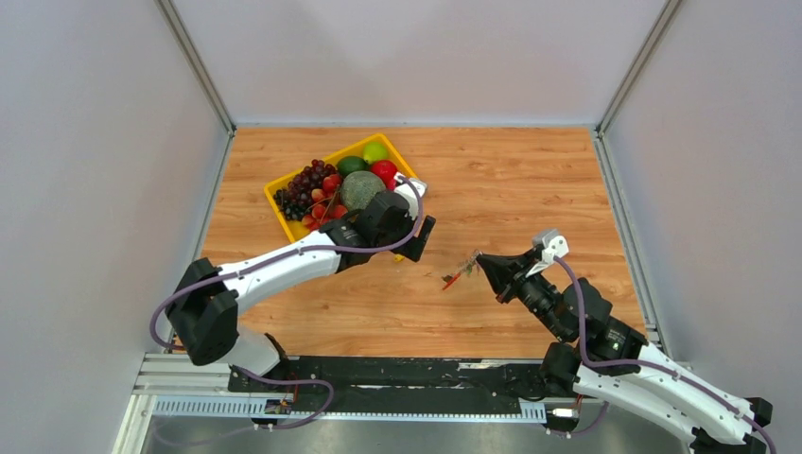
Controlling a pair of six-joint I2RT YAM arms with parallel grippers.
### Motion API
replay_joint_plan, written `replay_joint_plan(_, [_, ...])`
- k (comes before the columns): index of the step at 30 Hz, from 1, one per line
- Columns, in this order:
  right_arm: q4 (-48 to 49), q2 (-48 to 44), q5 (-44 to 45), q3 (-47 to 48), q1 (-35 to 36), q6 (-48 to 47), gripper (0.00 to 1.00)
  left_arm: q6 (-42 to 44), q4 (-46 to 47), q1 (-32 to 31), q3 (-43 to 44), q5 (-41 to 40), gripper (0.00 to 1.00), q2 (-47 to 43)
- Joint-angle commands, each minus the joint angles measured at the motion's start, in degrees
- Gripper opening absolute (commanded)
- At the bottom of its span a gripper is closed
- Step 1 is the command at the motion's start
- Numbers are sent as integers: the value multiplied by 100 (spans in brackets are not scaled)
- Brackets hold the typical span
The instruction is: Remove the keys from the keyring
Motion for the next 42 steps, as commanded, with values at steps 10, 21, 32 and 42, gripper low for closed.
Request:
replay_joint_plan(10, [-40, 671, 530, 416, 9, 268, 0, 271, 2630, 16, -1762, 2524, 97, -2403])
replay_joint_plan(21, [-14, 2658, 1215, 815, -267, 189, 0, 37, 2231, -100, -2311, 1907, 95, -2852])
replay_joint_plan(32, [713, 5017, 57, 1800, -2375, 405, 21, -1071, 867, -69, -2272, 340, 100, -3520])
replay_joint_plan(42, [-250, 4373, 474, 2856, -2514, 462, 100, -2266, -1754, -48, -951, -2273, 100, -3791])
